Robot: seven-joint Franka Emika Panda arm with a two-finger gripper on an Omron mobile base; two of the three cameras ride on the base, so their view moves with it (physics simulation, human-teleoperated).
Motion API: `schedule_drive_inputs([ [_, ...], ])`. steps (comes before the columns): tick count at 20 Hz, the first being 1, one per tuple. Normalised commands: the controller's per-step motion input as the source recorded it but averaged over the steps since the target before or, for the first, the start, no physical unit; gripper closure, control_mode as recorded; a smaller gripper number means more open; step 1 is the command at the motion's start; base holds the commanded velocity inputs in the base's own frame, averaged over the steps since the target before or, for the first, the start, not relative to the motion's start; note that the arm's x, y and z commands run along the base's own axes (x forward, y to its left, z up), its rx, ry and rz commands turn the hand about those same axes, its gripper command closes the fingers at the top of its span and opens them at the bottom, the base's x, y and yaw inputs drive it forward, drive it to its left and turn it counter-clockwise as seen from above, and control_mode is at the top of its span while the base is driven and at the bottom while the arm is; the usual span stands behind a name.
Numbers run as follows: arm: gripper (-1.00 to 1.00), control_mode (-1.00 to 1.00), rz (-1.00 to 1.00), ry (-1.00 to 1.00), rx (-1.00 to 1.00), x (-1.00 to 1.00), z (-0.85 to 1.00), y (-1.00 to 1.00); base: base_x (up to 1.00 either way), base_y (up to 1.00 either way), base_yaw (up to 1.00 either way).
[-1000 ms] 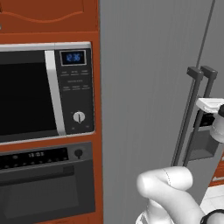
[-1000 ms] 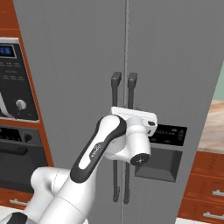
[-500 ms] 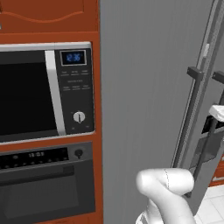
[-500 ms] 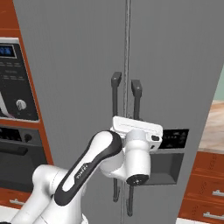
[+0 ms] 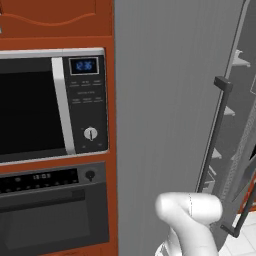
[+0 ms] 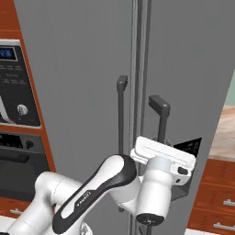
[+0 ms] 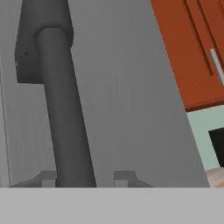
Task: Open the freezer door, pick up the ice cube tray from the freezer, and place it on the dining counter.
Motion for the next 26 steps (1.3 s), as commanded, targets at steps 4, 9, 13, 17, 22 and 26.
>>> schedule_drive_inputs([
  [4, 1.0, -1.0, -0.31, 0.0, 0.0, -0.46, 0.0, -0.65, 0.0, 0.0, 0.0],
  [9, 1.0, -1.0, -0.3, 0.0, 0.0, -0.27, 0.0, -0.35, 0.0, 0.0, 0.0],
  [13, -1.0, -1.0, -0.03, 0.0, 0.0, -0.13, 0.0, 0.11, 0.0, 0.0, 0.0],
  [17, -1.0, -1.0, 0.0, 0.0, 0.0, -0.34, 0.0, 0.06, 0.0, 0.0, 0.0],
  [22, -1.0, -1.0, 0.0, 0.0, 0.0, -0.62, 0.04, 0.04, 0.0, 0.0, 0.0],
  [26, -1.0, -1.0, -0.05, 0.01, -0.08, -0.92, 0.11, 0.86, 0.0, 0.0, 0.0],
])
